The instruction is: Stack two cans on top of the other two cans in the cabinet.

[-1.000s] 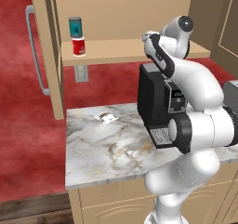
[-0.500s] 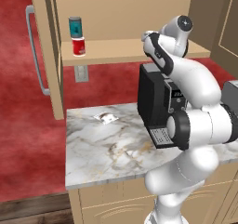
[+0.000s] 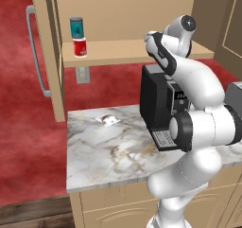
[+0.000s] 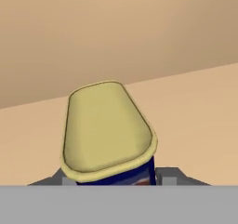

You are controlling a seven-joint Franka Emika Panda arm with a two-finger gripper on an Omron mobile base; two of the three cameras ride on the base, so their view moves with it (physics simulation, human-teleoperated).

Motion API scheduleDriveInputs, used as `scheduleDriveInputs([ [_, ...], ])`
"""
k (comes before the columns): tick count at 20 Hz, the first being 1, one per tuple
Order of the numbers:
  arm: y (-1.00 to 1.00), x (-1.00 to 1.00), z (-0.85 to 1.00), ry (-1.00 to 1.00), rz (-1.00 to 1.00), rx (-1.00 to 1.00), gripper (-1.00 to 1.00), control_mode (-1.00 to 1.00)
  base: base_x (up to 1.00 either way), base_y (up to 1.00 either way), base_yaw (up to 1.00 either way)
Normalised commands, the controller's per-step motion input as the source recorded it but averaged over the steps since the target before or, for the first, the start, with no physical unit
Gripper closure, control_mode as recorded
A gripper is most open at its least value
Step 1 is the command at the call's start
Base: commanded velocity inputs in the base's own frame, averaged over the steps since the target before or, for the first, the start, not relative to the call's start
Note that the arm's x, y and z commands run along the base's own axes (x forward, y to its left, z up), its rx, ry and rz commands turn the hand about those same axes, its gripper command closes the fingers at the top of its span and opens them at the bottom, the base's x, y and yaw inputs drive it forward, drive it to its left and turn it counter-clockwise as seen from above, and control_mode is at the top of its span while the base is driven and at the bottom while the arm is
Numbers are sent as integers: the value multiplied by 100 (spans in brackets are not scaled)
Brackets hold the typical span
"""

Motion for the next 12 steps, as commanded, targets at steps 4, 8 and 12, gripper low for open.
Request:
scheduleDriveInputs([
  [4,-3,-28,3,-9,0,-1,100,-100,0,0,0],
  [8,0,-36,1,-14,0,-5,100,-100,0,0,0],
  [12,-1,-21,13,-2,-5,-8,100,-100,0,0,0],
])
